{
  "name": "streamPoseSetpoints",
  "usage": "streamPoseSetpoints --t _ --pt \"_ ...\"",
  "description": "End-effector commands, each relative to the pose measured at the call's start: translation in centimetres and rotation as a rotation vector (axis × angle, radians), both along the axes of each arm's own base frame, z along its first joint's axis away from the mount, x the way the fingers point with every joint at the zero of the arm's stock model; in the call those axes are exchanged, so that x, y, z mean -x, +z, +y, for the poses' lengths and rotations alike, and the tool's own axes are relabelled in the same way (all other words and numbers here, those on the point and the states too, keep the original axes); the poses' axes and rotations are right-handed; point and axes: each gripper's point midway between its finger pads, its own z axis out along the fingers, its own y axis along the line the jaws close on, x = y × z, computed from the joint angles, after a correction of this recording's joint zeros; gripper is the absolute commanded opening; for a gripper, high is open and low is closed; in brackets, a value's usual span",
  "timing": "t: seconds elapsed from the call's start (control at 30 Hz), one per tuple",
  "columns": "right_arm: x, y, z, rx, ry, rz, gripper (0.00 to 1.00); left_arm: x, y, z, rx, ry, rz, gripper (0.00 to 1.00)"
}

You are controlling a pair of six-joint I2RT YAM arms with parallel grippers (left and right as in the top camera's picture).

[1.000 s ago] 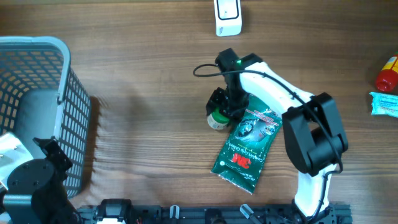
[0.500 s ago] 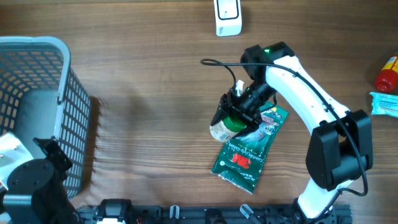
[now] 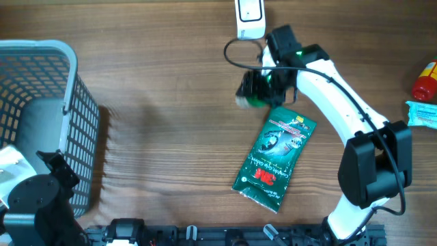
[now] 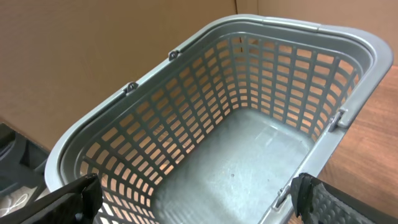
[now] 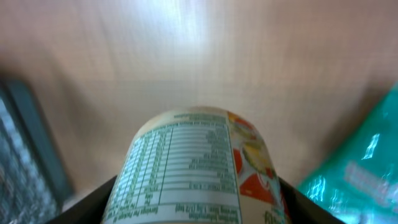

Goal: Scan the item barcode
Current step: 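Hold the jar up in front of the white scanner, then carry the jar to the right edge and release it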

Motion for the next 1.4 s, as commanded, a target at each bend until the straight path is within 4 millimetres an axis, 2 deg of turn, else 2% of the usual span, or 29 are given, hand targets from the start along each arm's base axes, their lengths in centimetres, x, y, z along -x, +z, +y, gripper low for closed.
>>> streamPoseSetpoints --t 0.0,0.03,0.13,0.2,0.27,0.3,0.33,0.43,0.53,0.7,0.77,0.83,0.9,0.93,0.97,1.0,1.03,1.13,1.2,1.27,1.33,1.37 --pt "-6.6 4.4 0.4 -0.011 0.024 -0.360 0.59 0.3 0.3 0.2 -0.011 0.016 -0.003 1.00" --pt "-8.9 5.9 0.6 0.001 0.056 -0.504 0.61 0.3 0.3 0.2 -0.011 0.016 -0.003 1.00" --pt "-14.6 8.9 -0.6 0.081 -0.057 -0.773 0.62 0.3 0.3 0.2 -0.010 0.016 -0.003 1.00" --pt "-17.8 9.2 0.2 0.077 -0.052 -0.926 0.65 0.3 0.3 0.2 -0.010 0.016 -0.003 1.00" --pt "-20.2 8.7 0.2 0.097 -0.081 -1.026 0.66 0.3 0.3 0.2 -0.011 0.016 -0.003 1.00" --pt "-22.6 8.0 0.3 0.120 -0.100 -1.151 0.69 0.3 0.3 0.2 -0.011 0.016 -0.003 1.00" --pt "-23.6 7.5 0.2 0.119 -0.120 -1.212 0.69 0.3 0.3 0.2 -0.010 0.016 -0.003 1.00" --pt "-25.8 5.5 -1.2 0.127 -0.208 -1.265 0.70 0.3 0.3 0.2 -0.010 0.016 -0.003 1.00" --pt "-27.4 4.2 -0.8 0.079 -0.216 -1.251 0.68 0.3 0.3 0.2 -0.010 0.016 -0.003 1.00" --pt "-28.0 6.1 -0.8 0.070 -0.231 -1.276 0.69 0.3 0.3 0.2 -0.011 0.016 -0.003 1.00" --pt "-27.4 8.9 -1.6 0.084 -0.235 -1.263 0.68 0.3 0.3 0.2 -0.011 0.016 -0.003 1.00" --pt "-26.9 11.8 -4.4 0.152 -0.289 -1.242 0.68 0.3 0.3 0.2 -0.011 0.016 -0.003 1.00" --pt "-25.6 14.4 -9.0 0.241 -0.351 -1.172 0.66 0.3 0.3 0.2 -0.011 0.016 -0.003 1.00" --pt "-24.0 15.2 -13.2 0.310 -0.401 -1.077 0.64 0.3 0.3 0.2 -0.010 0.016 -0.003 1.00" --pt "-22.7 15.2 -16.2 0.344 -0.433 -1.003 0.64 0.3 0.3 0.2 -0.010 0.016 -0.003 1.00" --pt "-20.5 14.1 -20.1 0.392 -0.481 -0.875 0.64 0.3 0.3 0.2 -0.011 0.016 -0.003 1.00" --pt "-17.8 12.1 -24.1 0.415 -0.549 -0.715 0.64 0.3 0.3 0.2 -0.010 0.016 -0.003 1.00" --pt "-10.0 5.4 -33.4 0.498 -0.655 -0.315 0.61 0.3 0.3 0.2 -0.011 0.016 -0.003 1.00" --pt "-5.2 1.7 -38.1 0.523 -0.730 -0.107 0.62 0.3 0.3 0.2 -0.011 0.016 -0.003 1.00" --pt "-1.5 -1.4 -41.4 0.532 -0.773 0.028 0.62 0.3 0.3 0.2 -0.011 0.016 -0.003 1.00" --pt "1.4 -5.3 -44.7 0.522 -0.846 0.145 0.64 0.3 0.3 0.2 -0.010 0.016 -0.003 1.00" --pt "2.4 -6.8 -45.6 0.514 -0.848 0.187 0.64 0.3 0.3 0.2 -0.011 0.016 -0.003 1.00"
